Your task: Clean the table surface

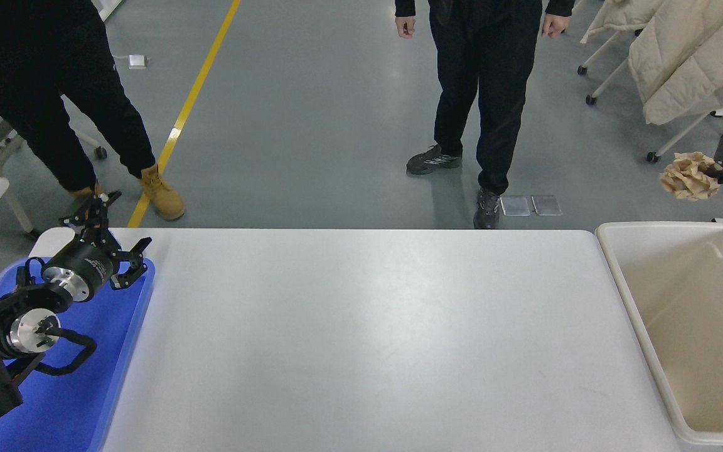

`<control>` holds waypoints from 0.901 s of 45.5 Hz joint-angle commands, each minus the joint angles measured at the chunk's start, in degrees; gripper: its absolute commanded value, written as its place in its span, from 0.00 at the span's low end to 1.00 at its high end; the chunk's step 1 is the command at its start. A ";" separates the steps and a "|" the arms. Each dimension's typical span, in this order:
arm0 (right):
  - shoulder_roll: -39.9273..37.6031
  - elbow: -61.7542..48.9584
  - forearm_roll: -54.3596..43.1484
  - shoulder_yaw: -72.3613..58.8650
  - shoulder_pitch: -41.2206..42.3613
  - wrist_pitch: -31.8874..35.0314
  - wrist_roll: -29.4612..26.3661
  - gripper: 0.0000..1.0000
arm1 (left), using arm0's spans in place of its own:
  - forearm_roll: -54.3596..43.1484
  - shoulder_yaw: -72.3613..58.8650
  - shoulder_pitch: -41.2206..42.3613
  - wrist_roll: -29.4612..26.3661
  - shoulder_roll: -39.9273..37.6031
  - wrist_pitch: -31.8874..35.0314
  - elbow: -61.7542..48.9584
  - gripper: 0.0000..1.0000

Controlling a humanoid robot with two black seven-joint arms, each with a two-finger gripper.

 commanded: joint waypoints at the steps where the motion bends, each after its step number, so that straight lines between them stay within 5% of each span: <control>1: 1.82 -8.44 0.65 1.03 -11.13 -6.70 2.13 0.00 | -0.03 0.01 -0.03 0.00 -0.01 0.00 0.00 1.00; 15: 12.36 -19.85 0.65 12.72 -29.76 -17.25 5.56 0.00 | -0.03 0.01 -0.03 0.00 -0.01 0.00 0.00 1.00; 32: 38.11 -54.57 0.82 14.49 -44.62 -23.14 11.98 0.00 | -0.03 0.01 0.06 0.00 -0.01 0.00 0.00 1.00; 41: 41.20 -55.90 0.91 14.31 -47.61 -29.82 12.15 0.00 | 0.06 0.01 -0.03 0.00 -0.01 0.00 0.00 1.00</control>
